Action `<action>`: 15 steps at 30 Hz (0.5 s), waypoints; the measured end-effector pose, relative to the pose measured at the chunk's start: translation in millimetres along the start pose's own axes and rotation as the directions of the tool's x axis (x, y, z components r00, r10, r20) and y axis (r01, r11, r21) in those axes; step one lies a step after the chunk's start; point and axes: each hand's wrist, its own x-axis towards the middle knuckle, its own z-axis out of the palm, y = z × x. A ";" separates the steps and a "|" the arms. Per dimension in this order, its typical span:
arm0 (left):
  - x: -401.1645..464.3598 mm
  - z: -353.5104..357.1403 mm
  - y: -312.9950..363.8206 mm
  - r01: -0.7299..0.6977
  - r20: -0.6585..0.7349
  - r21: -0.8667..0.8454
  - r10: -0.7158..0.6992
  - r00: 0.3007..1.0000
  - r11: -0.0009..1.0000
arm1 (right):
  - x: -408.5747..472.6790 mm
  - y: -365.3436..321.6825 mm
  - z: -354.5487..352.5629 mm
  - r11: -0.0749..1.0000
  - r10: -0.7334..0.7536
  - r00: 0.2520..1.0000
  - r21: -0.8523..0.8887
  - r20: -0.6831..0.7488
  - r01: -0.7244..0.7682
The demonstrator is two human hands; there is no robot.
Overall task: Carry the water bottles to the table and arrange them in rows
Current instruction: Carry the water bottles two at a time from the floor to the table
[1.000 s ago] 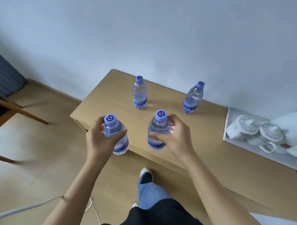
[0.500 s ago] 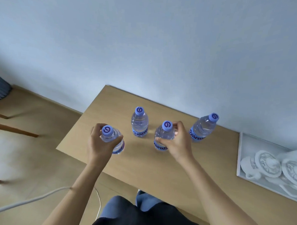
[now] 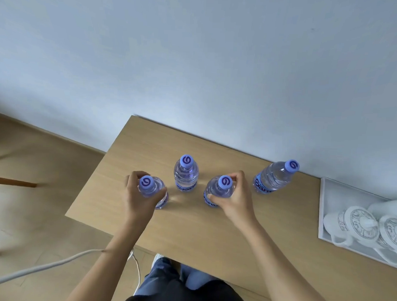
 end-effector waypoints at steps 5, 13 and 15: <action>2.1 -3.4 -3.7 -0.025 0.077 0.024 0.024 0.997 0.999 | -2.1 1.1 2.7 1.000 0.017 1.000 0.024 -0.009 -0.017; 1.2 -1.6 -10.8 -0.033 0.061 -0.001 0.033 0.998 0.999 | -5.3 3.6 6.5 0.999 0.020 0.999 0.051 -0.035 -0.018; 0.6 -1.4 -10.1 -0.030 0.061 -0.005 0.030 0.998 1.000 | -6.0 3.3 7.3 0.998 0.018 0.999 0.059 -0.040 -0.016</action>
